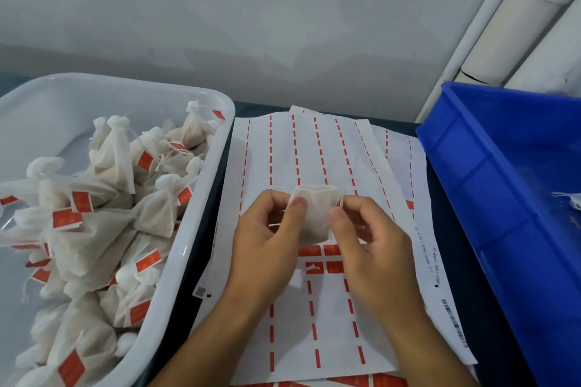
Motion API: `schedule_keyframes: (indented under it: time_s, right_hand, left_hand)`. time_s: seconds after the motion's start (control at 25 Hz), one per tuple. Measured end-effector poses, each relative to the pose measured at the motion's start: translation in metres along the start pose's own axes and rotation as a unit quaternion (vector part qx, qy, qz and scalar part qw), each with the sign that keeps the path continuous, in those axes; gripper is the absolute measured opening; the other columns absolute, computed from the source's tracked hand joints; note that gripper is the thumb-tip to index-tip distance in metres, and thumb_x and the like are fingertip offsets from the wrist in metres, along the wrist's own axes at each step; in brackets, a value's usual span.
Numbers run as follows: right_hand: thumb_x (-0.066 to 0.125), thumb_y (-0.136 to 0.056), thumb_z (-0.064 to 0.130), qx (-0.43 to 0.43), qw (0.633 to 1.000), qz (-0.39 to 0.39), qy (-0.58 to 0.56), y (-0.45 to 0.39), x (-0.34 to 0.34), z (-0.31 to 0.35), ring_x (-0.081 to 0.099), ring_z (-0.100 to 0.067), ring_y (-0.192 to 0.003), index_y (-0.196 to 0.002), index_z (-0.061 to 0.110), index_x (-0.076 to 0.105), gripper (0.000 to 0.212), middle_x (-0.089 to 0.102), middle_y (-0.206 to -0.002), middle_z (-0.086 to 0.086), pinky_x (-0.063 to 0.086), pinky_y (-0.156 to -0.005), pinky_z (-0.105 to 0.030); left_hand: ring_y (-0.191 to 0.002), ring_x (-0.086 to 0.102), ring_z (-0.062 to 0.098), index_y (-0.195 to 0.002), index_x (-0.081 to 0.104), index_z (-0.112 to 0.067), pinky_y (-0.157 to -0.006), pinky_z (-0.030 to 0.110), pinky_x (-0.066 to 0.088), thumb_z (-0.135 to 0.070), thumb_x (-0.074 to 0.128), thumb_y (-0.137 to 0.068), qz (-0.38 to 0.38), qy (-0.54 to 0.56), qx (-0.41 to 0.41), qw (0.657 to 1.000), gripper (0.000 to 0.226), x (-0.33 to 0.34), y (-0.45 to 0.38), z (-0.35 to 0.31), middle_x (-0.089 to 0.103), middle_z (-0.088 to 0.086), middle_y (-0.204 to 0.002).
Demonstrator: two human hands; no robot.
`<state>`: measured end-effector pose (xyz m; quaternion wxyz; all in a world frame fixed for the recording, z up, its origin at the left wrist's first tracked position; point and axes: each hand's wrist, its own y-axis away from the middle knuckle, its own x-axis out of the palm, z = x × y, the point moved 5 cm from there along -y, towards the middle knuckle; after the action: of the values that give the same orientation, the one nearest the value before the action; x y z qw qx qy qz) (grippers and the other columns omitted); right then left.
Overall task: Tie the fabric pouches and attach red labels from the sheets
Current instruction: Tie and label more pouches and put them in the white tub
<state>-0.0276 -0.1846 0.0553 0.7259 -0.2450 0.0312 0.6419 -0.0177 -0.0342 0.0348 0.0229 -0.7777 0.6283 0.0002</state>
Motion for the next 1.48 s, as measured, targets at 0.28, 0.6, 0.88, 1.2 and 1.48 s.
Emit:
schedule_keyframes:
  time_s: [0.28, 0.6, 0.88, 1.2, 1.48]
  right_hand:
    - [0.058, -0.103, 0.025, 0.057, 0.995, -0.041, -0.076, -0.003, -0.016, -0.004, 0.07, -0.01, -0.082, -0.089, 0.035, 0.068, 0.02, 0.071, -0.084, 0.014, 0.056, -0.065, -0.016]
    - [0.057, -0.102, 0.022, 0.237, 0.924, 0.012, -0.298, -0.008, -0.017, -0.016, 0.058, -0.009, -0.06, -0.083, 0.021, 0.08, 0.029, 0.065, -0.072, 0.002, 0.047, -0.051, -0.02]
    - [0.062, -0.1, 0.021, 0.222, 0.917, -0.068, -0.326, -0.008, -0.029, -0.017, 0.065, -0.008, -0.066, -0.081, 0.023, 0.08, 0.026, 0.069, -0.077, -0.001, 0.053, -0.058, -0.018]
    - [0.054, -0.102, 0.032, 0.167, 0.942, -0.014, -0.29, -0.008, -0.026, 0.001, 0.073, -0.016, -0.07, -0.087, 0.03, 0.072, 0.024, 0.077, -0.09, -0.004, 0.057, -0.061, -0.021]
    - [0.052, -0.106, 0.031, 0.108, 0.976, -0.059, -0.182, -0.008, -0.033, -0.001, 0.074, -0.017, -0.072, -0.096, 0.031, 0.068, 0.02, 0.075, -0.082, 0.002, 0.057, -0.062, -0.019]
  left_hand:
    - [-0.09, 0.063, 0.0, -0.092, 0.056, -0.041, -0.065, 0.007, 0.051, -0.06, 0.045, -0.098, 0.131, -0.036, -0.011, 0.991, 0.023, 0.011, 0.01, 0.0, 0.063, -0.018, -0.094]
    - [-0.095, 0.064, 0.004, -0.115, 0.053, -0.044, -0.066, 0.015, 0.055, -0.077, 0.052, -0.083, 0.218, -0.168, 0.04, 0.96, 0.046, 0.019, 0.017, -0.001, 0.062, -0.019, -0.103]
    - [-0.084, 0.059, 0.003, -0.103, 0.047, -0.046, -0.072, 0.011, 0.045, -0.06, 0.055, -0.095, 0.198, -0.343, 0.095, 0.913, 0.018, 0.021, 0.015, 0.008, 0.056, -0.025, -0.098]
    - [-0.087, 0.055, -0.001, -0.122, 0.042, -0.052, -0.07, 0.013, 0.041, -0.065, 0.038, -0.093, 0.171, -0.347, 0.165, 0.907, 0.032, 0.022, 0.018, -0.001, 0.051, -0.028, -0.1]
    - [-0.089, 0.049, 0.003, -0.13, 0.05, -0.046, -0.074, 0.01, 0.034, -0.062, 0.045, -0.096, 0.162, -0.406, 0.17, 0.883, 0.039, 0.025, 0.017, 0.001, 0.053, -0.02, -0.11]
